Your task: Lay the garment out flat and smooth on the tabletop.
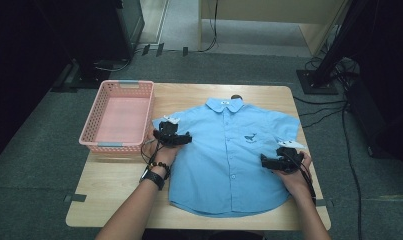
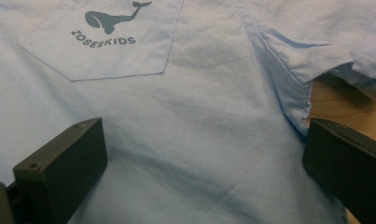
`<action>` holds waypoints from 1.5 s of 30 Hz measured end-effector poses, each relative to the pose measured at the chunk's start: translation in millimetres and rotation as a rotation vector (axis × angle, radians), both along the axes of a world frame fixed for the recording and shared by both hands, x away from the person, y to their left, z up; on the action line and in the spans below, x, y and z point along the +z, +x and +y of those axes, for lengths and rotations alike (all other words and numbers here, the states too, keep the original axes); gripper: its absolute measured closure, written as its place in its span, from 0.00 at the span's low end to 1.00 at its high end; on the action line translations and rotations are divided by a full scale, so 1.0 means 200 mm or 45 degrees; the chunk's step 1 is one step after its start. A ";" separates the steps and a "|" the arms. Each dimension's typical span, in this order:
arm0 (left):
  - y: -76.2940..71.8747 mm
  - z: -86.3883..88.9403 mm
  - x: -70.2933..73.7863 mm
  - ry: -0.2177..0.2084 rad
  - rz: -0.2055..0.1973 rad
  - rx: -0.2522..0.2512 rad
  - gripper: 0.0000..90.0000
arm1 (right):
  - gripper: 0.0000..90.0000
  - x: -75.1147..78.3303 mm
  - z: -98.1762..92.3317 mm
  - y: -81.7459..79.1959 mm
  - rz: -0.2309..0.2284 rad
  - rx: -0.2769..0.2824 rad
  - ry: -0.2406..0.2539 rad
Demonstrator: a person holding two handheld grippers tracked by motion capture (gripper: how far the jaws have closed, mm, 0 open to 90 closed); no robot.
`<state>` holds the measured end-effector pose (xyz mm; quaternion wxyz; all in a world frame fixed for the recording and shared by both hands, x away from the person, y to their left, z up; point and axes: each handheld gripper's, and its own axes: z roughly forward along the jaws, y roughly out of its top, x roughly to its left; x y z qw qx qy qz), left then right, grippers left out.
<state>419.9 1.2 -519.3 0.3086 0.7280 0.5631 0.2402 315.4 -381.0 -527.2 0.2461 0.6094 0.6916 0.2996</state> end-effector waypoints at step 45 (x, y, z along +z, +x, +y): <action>-0.21 0.05 0.39 -0.128 -0.153 -0.236 0.00 | 0.00 0.00 0.00 0.00 -0.004 -0.021 0.000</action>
